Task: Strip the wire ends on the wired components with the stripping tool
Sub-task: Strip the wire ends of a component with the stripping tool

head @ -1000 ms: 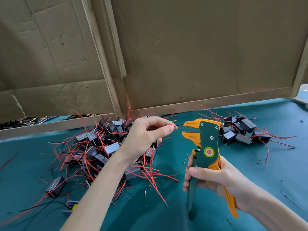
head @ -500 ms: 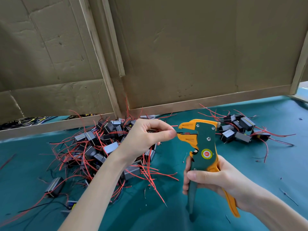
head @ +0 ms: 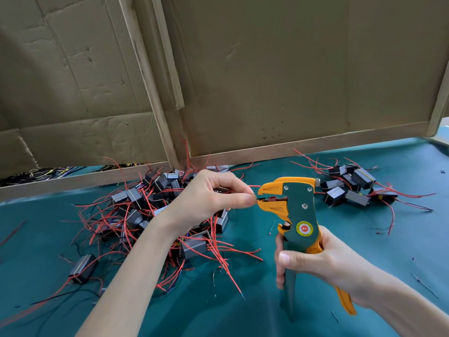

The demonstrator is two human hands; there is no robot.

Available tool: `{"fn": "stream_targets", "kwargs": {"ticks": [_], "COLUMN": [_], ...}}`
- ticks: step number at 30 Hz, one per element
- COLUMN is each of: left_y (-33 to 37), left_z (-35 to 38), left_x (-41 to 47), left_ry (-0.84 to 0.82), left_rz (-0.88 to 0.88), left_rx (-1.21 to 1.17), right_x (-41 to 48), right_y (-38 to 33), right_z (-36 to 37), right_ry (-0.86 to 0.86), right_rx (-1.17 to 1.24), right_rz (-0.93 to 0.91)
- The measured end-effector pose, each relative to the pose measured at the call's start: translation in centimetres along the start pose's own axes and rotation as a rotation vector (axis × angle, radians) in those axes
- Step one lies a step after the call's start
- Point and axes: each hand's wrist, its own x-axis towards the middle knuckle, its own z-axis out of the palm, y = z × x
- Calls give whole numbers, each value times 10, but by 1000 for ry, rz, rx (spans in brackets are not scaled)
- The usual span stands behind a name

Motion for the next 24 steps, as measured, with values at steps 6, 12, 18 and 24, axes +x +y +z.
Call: {"fn": "stream_targets", "kwargs": {"ticks": [6,12,18,24], "left_y": [0,-20,-13,43], "left_z": [-5,7,3,41], "left_x": [-1,7,15,61], "left_ry": [-58,6,321,445], "left_rz": [18,-90,-35,127], "left_rx": [1,75,97,-58], "right_x": [-1,7,22,26], "right_y": [7,28,23,32], "right_z": [8,25,5,-9], "right_ry": [121,332,189,164], "right_rx": [-103,127,700,809], "right_rz": [-6,229,414,446]}}
